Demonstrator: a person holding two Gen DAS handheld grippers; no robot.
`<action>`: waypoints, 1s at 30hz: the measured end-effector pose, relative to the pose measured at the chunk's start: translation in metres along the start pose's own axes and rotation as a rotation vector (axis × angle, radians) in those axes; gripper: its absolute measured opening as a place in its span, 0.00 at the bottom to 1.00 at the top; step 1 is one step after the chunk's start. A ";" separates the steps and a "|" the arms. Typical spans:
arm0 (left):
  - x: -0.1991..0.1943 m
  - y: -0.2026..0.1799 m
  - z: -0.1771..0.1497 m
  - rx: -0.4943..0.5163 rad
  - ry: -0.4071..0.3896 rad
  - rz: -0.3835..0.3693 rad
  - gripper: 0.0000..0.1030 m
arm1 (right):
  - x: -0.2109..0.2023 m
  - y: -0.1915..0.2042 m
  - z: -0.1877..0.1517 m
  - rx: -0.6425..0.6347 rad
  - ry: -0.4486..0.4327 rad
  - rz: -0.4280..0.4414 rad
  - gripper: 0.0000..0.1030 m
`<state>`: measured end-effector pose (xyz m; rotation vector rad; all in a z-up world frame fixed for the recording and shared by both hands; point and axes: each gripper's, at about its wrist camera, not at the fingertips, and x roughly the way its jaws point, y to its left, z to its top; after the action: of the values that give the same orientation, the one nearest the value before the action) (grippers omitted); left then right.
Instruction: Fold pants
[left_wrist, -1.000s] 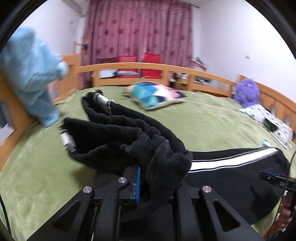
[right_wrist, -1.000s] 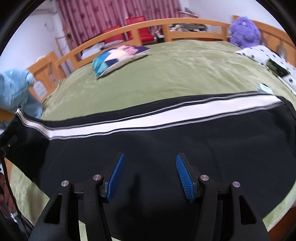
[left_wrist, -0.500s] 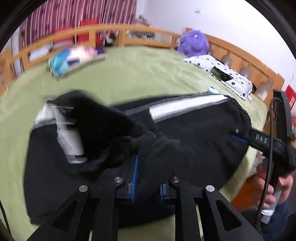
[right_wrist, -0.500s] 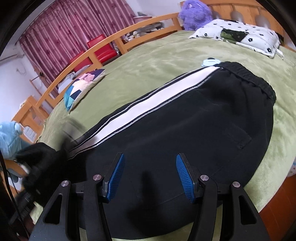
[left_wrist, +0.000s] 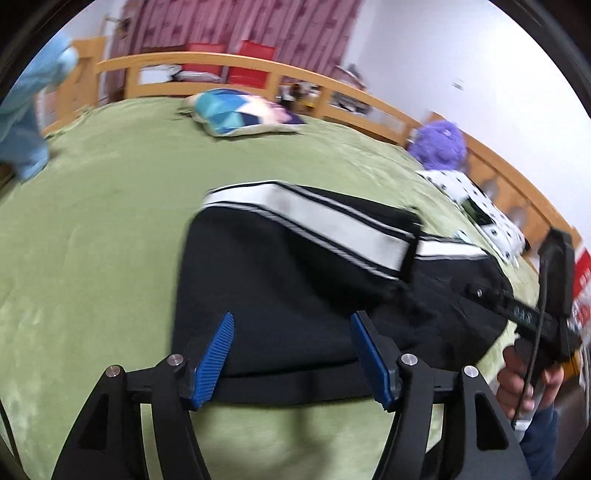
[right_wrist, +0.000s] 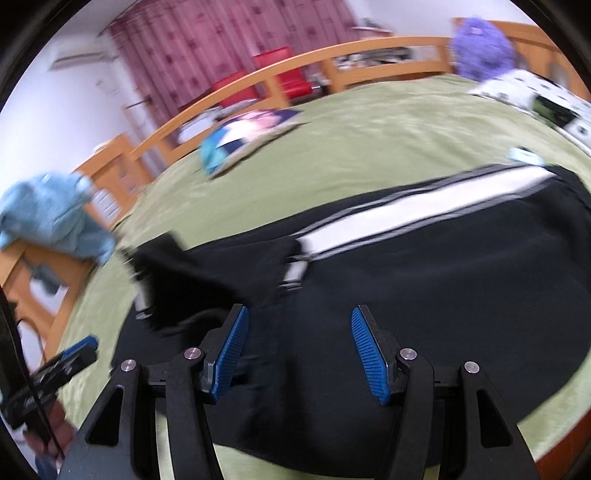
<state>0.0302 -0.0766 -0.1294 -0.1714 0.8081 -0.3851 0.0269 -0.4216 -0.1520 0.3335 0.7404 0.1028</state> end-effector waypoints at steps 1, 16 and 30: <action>-0.001 0.009 -0.001 -0.025 0.000 0.001 0.61 | 0.004 0.009 -0.002 -0.026 0.005 0.002 0.56; -0.015 0.065 -0.003 -0.143 -0.002 -0.021 0.61 | -0.014 0.033 -0.030 0.011 0.032 0.083 0.08; -0.009 0.096 -0.008 -0.229 0.031 -0.054 0.61 | -0.006 0.087 -0.021 -0.164 0.031 0.040 0.55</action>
<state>0.0442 0.0147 -0.1568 -0.4023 0.8788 -0.3456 0.0104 -0.3356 -0.1337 0.1909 0.7506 0.2060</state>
